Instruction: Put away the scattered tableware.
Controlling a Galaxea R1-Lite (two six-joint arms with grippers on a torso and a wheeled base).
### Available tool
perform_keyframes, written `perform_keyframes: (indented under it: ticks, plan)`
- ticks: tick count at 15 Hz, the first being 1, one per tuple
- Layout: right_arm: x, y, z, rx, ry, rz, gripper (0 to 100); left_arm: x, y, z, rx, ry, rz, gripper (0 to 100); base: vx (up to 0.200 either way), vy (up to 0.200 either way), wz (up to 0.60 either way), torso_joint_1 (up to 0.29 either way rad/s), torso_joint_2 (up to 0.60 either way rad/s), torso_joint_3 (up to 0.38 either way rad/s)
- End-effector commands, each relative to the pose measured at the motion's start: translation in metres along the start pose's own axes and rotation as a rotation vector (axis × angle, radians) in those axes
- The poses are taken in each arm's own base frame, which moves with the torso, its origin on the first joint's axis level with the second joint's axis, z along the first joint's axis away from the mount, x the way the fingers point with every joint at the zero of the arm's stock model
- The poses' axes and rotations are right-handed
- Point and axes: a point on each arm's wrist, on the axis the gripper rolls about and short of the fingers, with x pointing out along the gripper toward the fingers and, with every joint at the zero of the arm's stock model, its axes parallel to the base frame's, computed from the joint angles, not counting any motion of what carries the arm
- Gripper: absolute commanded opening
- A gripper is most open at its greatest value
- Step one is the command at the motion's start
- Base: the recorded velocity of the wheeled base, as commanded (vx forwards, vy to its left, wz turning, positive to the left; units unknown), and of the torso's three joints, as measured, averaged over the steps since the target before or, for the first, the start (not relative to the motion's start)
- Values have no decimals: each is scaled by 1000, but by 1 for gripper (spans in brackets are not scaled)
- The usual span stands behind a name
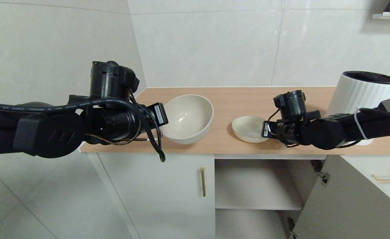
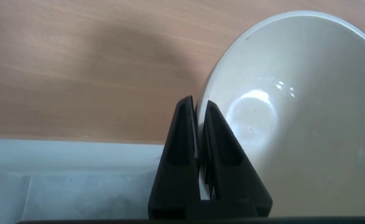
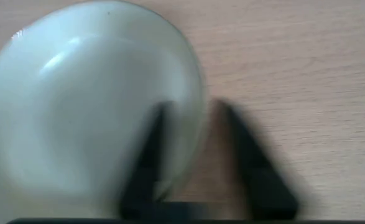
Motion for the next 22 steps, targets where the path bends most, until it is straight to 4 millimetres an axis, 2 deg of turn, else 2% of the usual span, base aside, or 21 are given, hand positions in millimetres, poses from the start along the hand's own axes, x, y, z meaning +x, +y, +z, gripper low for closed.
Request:
perform_keyframes:
  ticks: [1, 5, 8, 10, 13, 15, 18, 22]
  plan:
    - [-9, 0, 7, 10, -22, 9, 0, 0, 0, 0, -1, -1, -1, 0, 0, 0, 0, 0, 0, 0]
    - [-26, -2, 19, 31, -54, 26, 0, -2, -2, 0, 2, -3, -5, 0, 0, 0, 0, 0, 0, 0]
    - [-30, -4, 19, 30, -52, 27, 0, -4, -2, 0, 3, 0, -7, 0, 0, 0, 0, 0, 0, 0]
    - [-76, -14, 12, 11, -15, 129, 0, -29, 11, -16, 14, 38, 12, 0, 0, 0, 0, 0, 0, 0]
    - [-127, -30, -3, -9, 47, 300, 0, -55, 19, -38, 52, 93, -5, 0, 0, 0, 0, 0, 0, 0]
    - [-147, -39, -8, -14, 53, 341, 0, -67, 26, -49, 57, 130, -22, 0, 0, 0, 0, 0, 0, 0]
    - [-156, -49, -27, -34, 102, 348, 0, -72, 31, -59, 61, 159, -19, 0, 0, 0, 0, 0, 0, 0]
    - [-152, -51, -33, -52, 125, 337, 0, -69, 33, -62, 59, 173, -11, 0, -50, 0, 0, 1, 2, 2]
